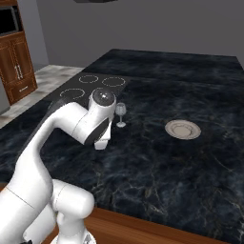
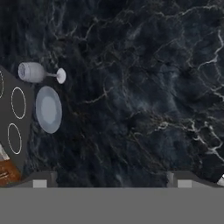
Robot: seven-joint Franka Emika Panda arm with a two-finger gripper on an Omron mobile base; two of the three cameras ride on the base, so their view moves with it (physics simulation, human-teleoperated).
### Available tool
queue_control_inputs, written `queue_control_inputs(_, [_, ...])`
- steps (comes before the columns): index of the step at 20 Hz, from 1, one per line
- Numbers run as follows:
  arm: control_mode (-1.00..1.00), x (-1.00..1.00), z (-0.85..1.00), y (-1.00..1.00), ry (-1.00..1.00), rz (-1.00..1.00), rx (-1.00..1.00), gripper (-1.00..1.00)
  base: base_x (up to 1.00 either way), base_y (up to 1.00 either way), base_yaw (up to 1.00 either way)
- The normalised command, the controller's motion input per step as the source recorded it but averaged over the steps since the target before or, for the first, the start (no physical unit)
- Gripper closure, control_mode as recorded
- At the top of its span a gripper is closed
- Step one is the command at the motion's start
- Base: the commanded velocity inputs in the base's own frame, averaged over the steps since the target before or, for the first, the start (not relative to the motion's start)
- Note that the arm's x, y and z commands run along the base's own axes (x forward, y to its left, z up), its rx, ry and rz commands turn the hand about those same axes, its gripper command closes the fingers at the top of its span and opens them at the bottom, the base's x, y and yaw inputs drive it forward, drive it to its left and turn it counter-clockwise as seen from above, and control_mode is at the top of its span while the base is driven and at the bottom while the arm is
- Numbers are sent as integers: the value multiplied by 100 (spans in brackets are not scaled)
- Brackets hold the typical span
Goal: Retrieve the wine glasses from the counter and place one next to each plate.
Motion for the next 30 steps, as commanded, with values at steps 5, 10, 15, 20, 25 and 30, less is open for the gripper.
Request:
queue_control_inputs(5, [100,0,0,0,0,0,0,-100,-75,33,1])
queue_control_inputs(10, [100,0,0,0,0,0,0,-100,-98,68,6])
queue_control_inputs(15, [100,0,0,0,0,0,0,-100,-47,100,17])
queue_control_inputs(20, [100,0,0,0,0,0,0,-100,2,100,40])
queue_control_inputs(25, [100,0,0,0,0,0,0,-100,25,100,52])
queue_control_inputs(30, [100,0,0,0,0,0,0,-100,21,100,61])
